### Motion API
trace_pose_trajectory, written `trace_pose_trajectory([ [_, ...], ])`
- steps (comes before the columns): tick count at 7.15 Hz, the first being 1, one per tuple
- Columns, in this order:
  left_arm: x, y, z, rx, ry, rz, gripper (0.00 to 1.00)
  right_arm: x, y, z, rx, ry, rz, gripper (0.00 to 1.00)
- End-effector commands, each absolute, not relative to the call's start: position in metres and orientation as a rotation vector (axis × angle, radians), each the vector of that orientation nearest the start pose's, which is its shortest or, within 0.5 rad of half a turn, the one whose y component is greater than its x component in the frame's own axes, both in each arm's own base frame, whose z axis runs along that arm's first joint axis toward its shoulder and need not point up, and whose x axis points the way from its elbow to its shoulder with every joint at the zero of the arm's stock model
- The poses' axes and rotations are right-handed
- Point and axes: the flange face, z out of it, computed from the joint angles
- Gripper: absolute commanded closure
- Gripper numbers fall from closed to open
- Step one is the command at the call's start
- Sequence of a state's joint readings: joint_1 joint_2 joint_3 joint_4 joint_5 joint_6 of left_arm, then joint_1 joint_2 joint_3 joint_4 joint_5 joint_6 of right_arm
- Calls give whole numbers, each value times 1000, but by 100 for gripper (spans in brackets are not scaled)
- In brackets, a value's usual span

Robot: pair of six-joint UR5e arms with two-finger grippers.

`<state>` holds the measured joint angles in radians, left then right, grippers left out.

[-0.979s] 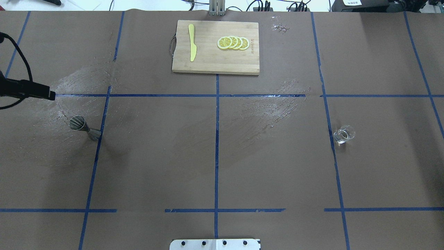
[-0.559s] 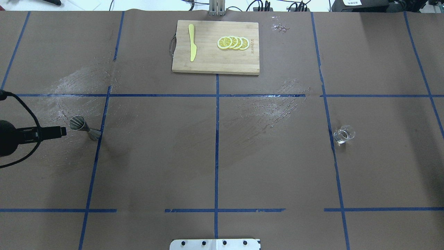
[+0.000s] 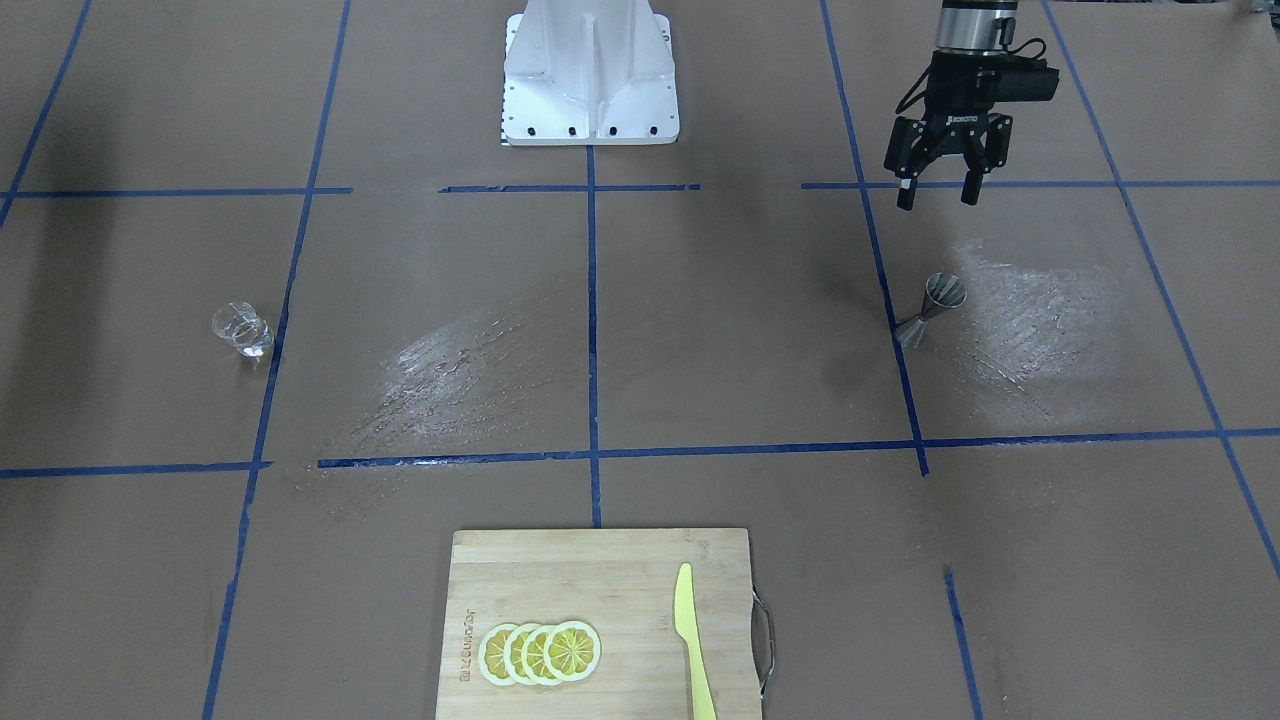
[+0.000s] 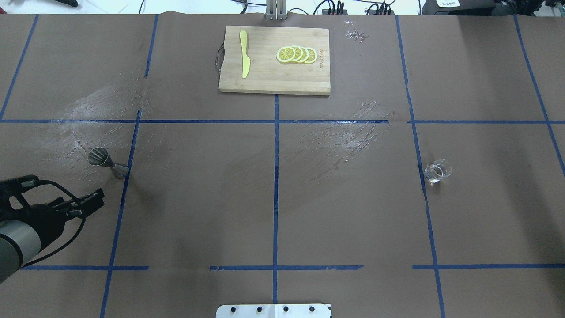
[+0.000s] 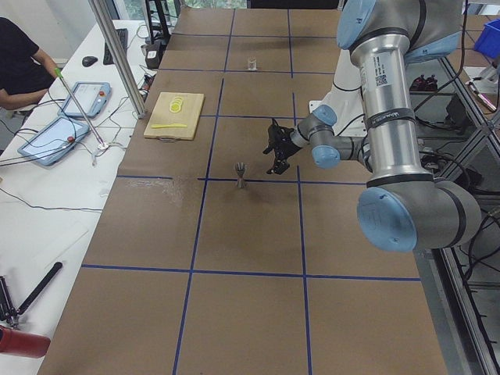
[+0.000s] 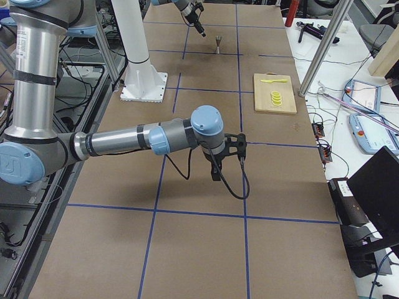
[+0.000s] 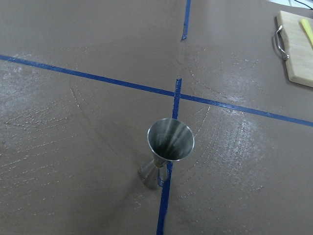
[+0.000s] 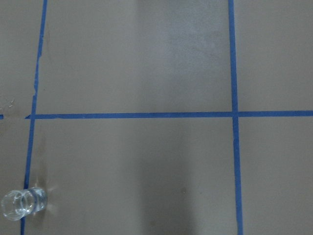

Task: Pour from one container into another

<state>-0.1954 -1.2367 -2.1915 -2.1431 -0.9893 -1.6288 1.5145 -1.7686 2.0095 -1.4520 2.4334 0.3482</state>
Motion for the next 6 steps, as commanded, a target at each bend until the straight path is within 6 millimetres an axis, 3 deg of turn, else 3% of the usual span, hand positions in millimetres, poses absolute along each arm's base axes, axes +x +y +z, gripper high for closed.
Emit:
trace_pose_trajectory([
  [1,365,-268,455,776,737,-537,0,-11,-381,448,113,-887,219,0],
  [2,383,-276,468,846,703,-554,0,-31,-369,425,117,-860,236,0],
  [4,393,-284,486,953,642,-572,1,-63,-352,402,115,-826,255,0],
  [6,415,-291,487,997,633,-587,4,-102,-342,390,109,-792,283,0],
])
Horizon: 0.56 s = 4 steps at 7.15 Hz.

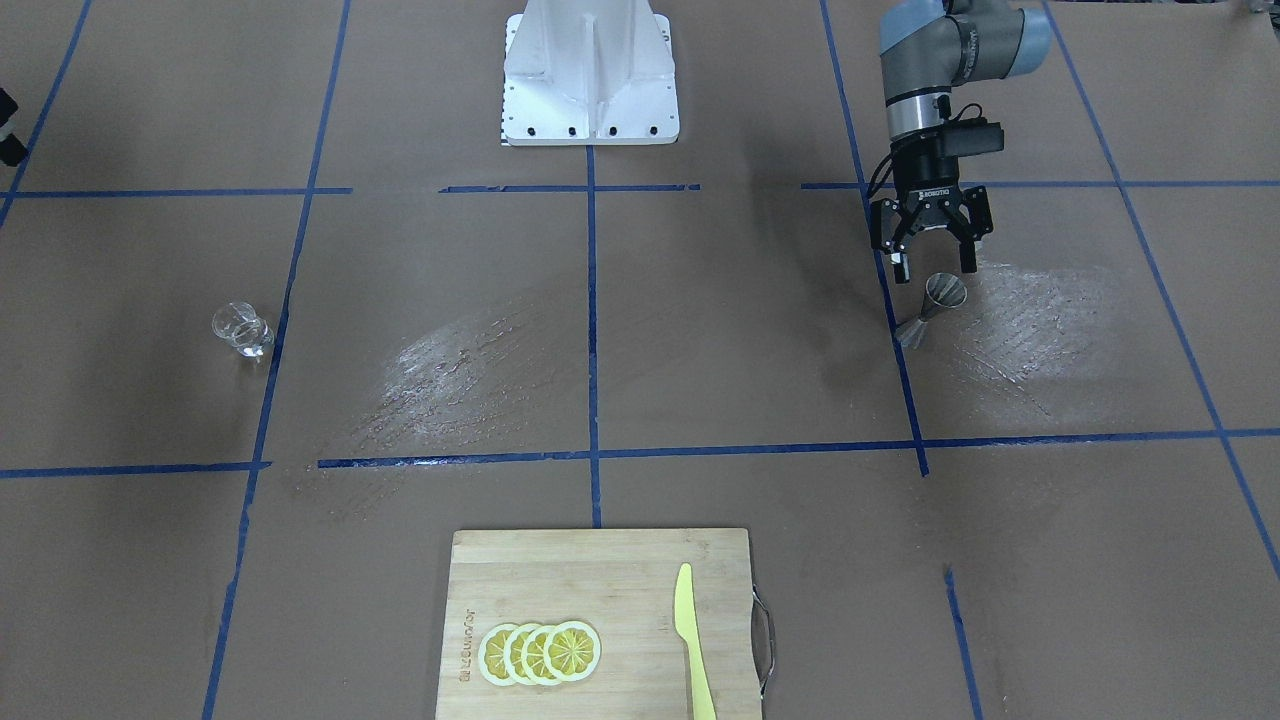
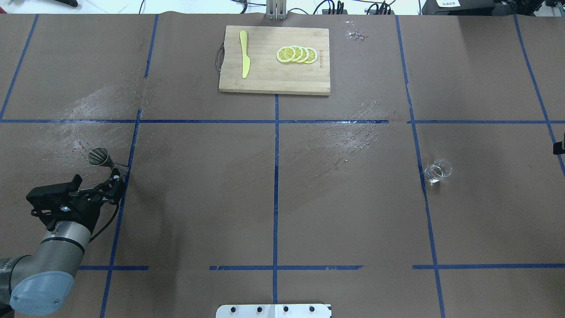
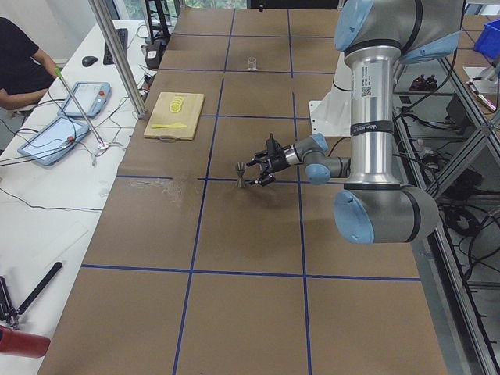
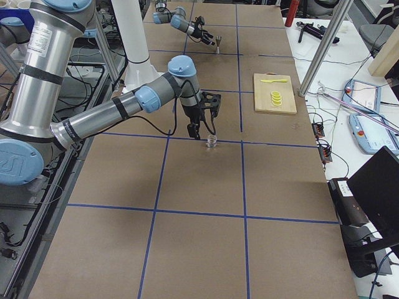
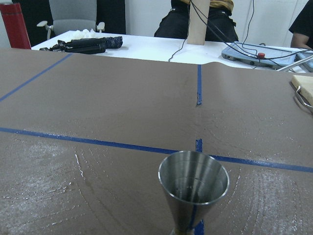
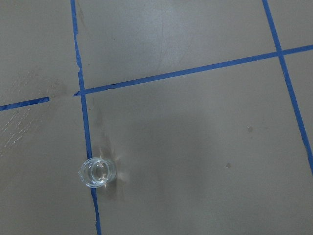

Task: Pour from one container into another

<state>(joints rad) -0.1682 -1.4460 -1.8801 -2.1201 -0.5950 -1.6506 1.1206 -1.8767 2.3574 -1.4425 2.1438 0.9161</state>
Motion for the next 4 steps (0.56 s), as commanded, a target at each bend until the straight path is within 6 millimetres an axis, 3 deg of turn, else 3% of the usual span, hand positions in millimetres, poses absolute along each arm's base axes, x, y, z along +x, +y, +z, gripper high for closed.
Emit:
trace_pose_trajectory([
  [1,422,-293,490,1002,627,-585,7,-110,-329,396,126,-810,294,0],
  [2,423,-293,491,1004,624,-583,13,-109,-317,402,150,-831,290,0],
  [4,421,-298,493,1013,609,-587,16,-126,-311,396,140,-836,288,0],
])
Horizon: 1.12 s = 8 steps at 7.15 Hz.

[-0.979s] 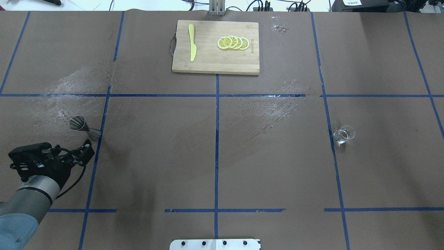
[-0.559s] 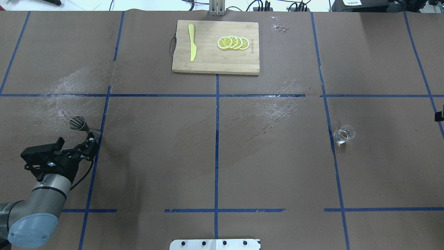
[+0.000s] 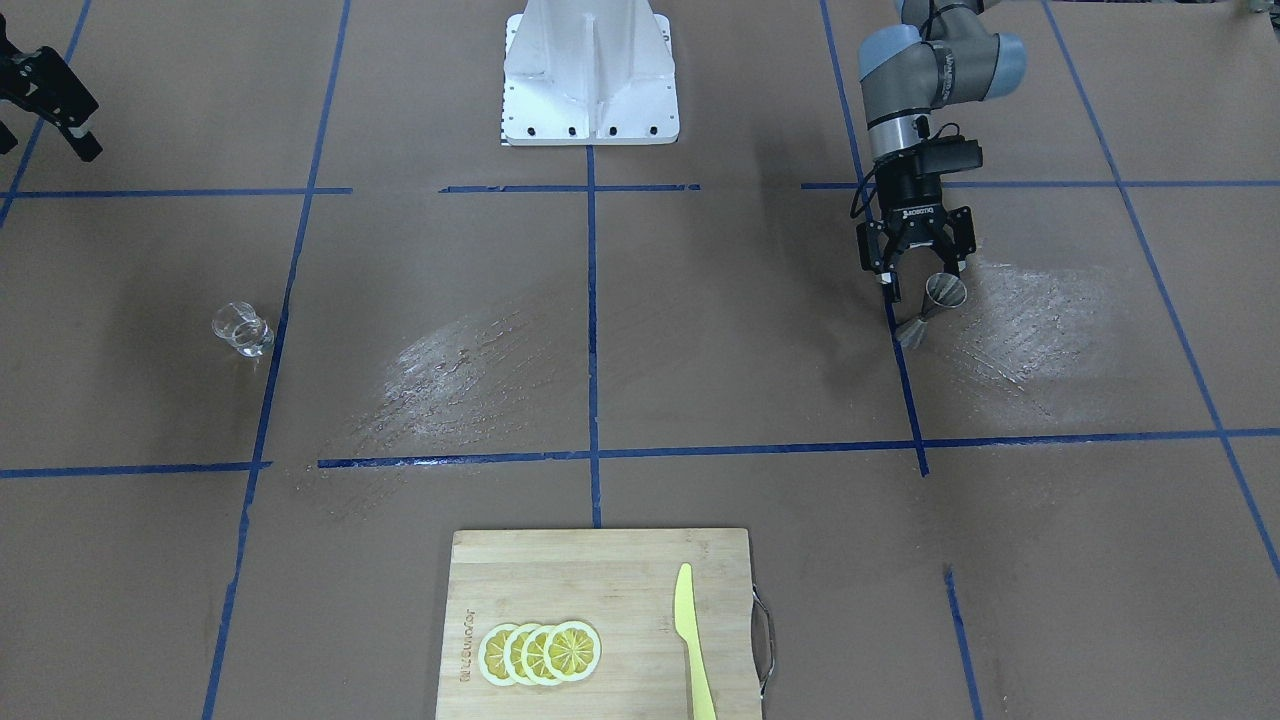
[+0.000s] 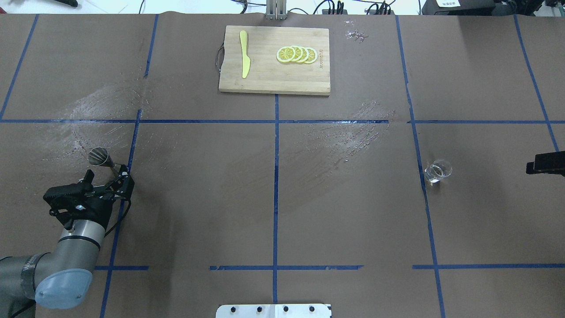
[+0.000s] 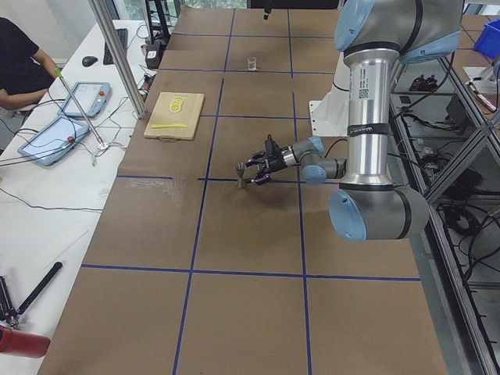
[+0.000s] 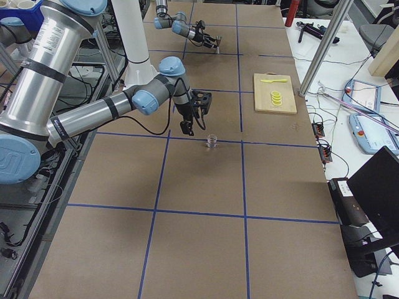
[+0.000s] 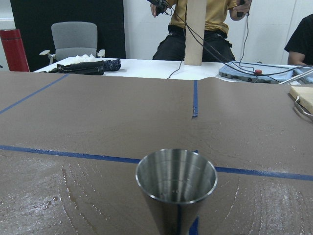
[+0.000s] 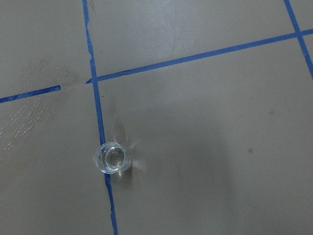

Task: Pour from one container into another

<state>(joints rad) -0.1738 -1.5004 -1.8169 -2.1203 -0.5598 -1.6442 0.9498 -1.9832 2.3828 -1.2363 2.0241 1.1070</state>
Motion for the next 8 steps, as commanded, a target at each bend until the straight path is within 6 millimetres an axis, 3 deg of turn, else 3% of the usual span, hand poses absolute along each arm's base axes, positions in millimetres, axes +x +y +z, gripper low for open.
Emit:
trace_pose_trajectory([
  [1,422,-299,496,1022,600,-584,16,-138,-307,394,140,-828,288,0],
  [3,437,-310,497,1028,591,-597,17,-147,-300,385,136,-836,279,0],
  [5,433,-319,500,1039,569,-599,19,-151,-297,384,128,-840,268,0],
  [8,442,-333,503,1050,548,-605,27,-155,-295,383,121,-842,267,0],
])
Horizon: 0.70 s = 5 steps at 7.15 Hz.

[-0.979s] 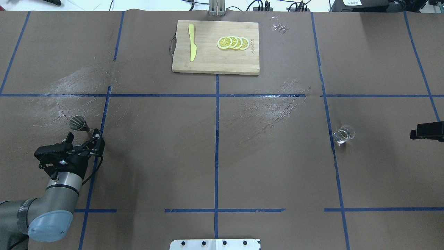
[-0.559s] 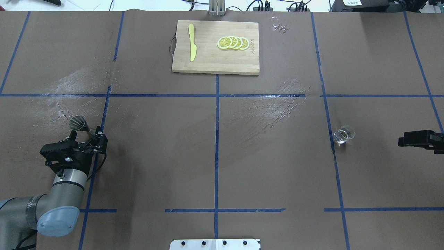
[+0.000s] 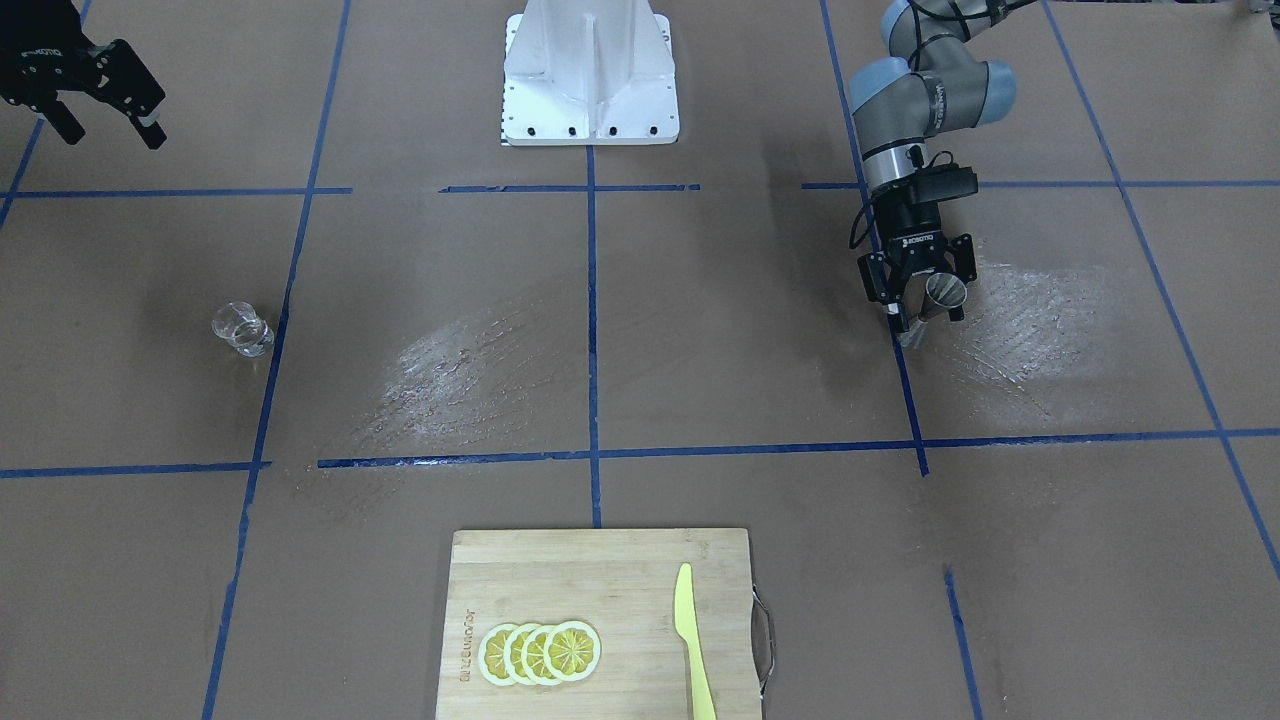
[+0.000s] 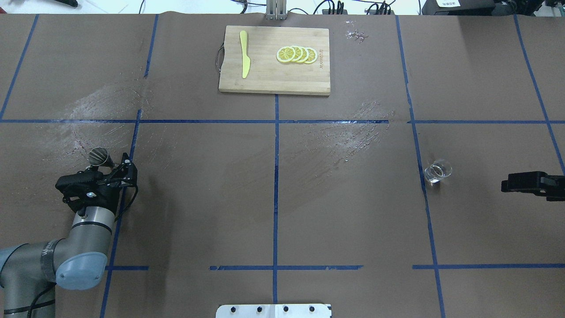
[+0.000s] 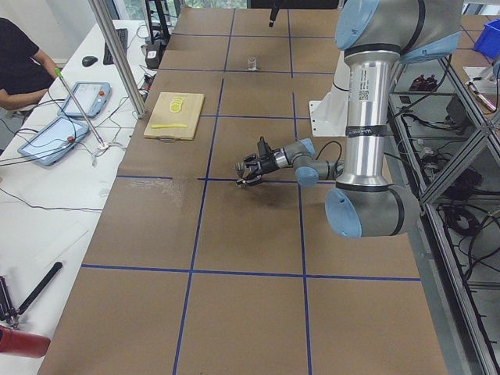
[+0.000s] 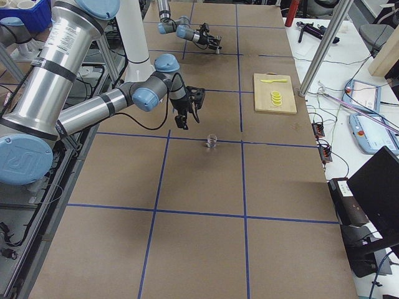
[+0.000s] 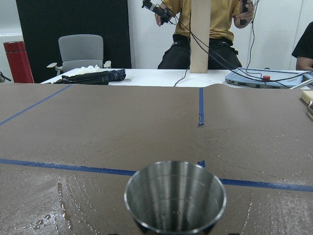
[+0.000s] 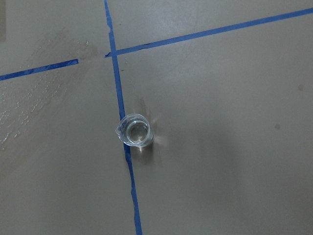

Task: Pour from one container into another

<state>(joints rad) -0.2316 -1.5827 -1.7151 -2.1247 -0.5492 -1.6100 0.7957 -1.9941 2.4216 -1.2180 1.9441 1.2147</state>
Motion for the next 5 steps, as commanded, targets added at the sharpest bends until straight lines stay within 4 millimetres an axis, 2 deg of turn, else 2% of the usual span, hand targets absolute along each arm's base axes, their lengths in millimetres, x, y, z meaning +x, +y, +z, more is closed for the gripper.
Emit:
trace_pose_trajectory([
  [1,442,-333,503,1050,546,-604,44,-155,-295,383,121,-842,267,0],
  [2,442,-334,503,1050,545,-605,61,-155,-294,383,120,-842,265,0],
  [3,439,-333,508,1050,541,-605,88,-155,-294,383,120,-842,267,0],
  [4,434,-335,506,1050,547,-616,100,-155,-295,382,121,-843,265,0],
  [5,429,-336,489,1051,576,-633,100,-155,-295,383,124,-842,266,0],
])
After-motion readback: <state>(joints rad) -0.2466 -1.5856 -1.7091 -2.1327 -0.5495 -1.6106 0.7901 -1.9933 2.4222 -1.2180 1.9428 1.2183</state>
